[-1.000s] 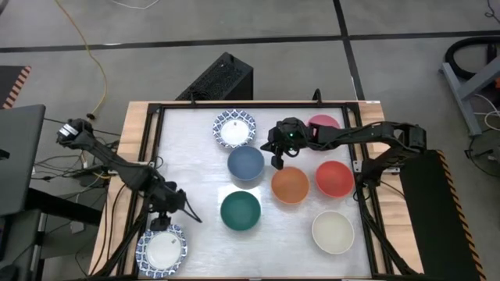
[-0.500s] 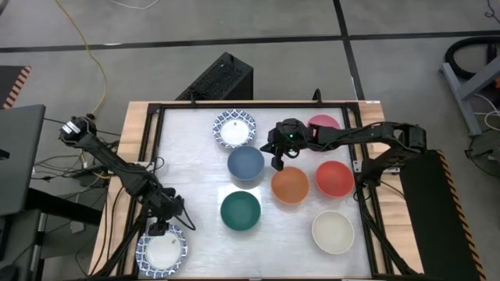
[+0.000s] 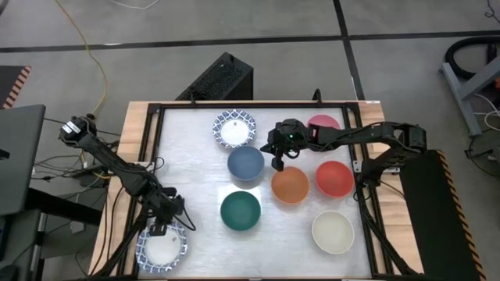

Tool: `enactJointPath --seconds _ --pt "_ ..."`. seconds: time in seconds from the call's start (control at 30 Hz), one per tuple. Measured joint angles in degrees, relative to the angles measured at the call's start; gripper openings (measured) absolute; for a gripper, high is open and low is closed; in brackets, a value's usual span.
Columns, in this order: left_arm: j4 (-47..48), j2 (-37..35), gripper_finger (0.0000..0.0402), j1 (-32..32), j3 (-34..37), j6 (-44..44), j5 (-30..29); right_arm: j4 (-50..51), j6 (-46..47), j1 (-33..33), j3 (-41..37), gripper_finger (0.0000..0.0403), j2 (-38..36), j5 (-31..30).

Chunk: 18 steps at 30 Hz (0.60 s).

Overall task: Nest bowls inside each other
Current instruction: Stack the white bowl on top of the other white bowl

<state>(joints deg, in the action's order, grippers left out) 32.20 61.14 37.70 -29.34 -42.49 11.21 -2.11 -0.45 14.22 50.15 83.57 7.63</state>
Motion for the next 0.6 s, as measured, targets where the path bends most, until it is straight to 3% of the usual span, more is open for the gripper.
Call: enactJointPath --seconds 0.13,0.6 --pt "-0.2 0.0 0.0009 -0.6 0.0 -1.0 -0.5 0.0 0.4 0.0 0.0 0.0018 0.0 0.0" --pt "0.5 0.0 0.0 -11.1 -0.4 -7.1 -10.6 0.2 1.9 -0.1 0.0 0.0018 0.0 0.0"
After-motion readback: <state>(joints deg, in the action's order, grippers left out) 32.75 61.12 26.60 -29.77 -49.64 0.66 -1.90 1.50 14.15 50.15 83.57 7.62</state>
